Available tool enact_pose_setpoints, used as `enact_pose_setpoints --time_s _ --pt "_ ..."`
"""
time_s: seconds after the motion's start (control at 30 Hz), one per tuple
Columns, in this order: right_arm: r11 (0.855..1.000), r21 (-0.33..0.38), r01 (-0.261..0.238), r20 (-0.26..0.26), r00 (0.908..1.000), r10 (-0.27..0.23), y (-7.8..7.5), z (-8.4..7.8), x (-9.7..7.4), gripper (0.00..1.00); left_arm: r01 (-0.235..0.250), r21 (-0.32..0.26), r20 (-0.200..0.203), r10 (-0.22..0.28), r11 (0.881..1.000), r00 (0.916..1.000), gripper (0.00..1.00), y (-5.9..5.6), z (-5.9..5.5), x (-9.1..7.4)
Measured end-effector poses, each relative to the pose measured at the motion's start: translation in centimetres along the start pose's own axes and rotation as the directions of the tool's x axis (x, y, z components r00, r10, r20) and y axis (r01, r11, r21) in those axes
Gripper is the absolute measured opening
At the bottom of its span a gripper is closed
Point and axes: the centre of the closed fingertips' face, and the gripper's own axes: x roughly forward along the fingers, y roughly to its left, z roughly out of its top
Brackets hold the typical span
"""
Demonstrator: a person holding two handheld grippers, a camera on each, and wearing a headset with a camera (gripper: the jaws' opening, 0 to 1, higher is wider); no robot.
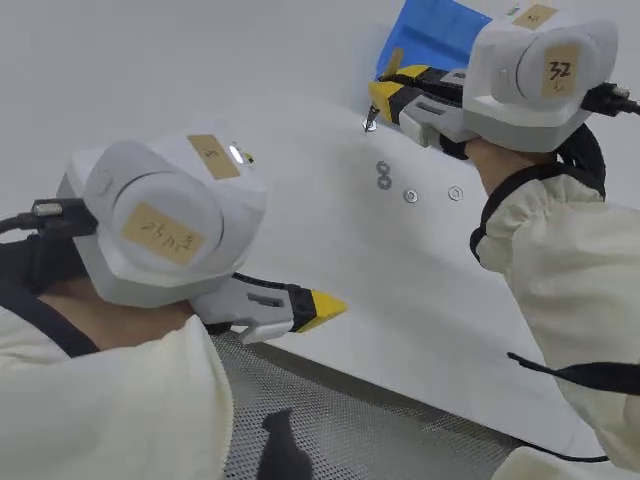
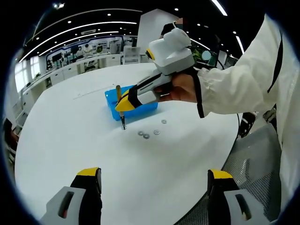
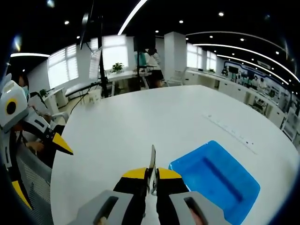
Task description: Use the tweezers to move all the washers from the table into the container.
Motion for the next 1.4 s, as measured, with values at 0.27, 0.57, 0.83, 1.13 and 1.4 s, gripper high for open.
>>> enact_pose_setpoints --time_s 0.27,0.57,0.83,1.13,1.4 --pt "1.0 -0.017 0.003 -0.005 1.0 -0.003 0.1 -0.3 -0.4 0.03 -0.004 0.002 -0.004 0.004 1.0 1.0 0.95 0.1 -0.1 0.0" --pt "0.999 -0.04 0.011 -0.027 0.9996 -0.012 0.3 -1.1 -1.3 0.03 -0.007 0.008 -0.01 0.007 1.0 0.9999 0.95 0.1 -0.3 0.0" --pt "0.998 -0.061 0.01 -0.037 0.9992 -0.013 0.5 -0.7 -1.2 0.03 -0.016 0.014 -0.011 0.016 1.0 0.9998 0.94 0.2 -0.2 -0.3" --pt "0.998 -0.063 0.011 -0.033 0.9994 -0.013 0.4 -0.5 -1.0 0.03 -0.021 0.011 -0.017 0.021 1.0 0.9996 0.94 0.4 -0.4 -0.3" --pt "0.998 -0.07 0.01 -0.027 0.9996 -0.012 0.2 -0.1 -0.7 0.03 -0.02 0.013 -0.021 0.021 1.0 0.9996 0.93 0.5 -0.7 -0.3"
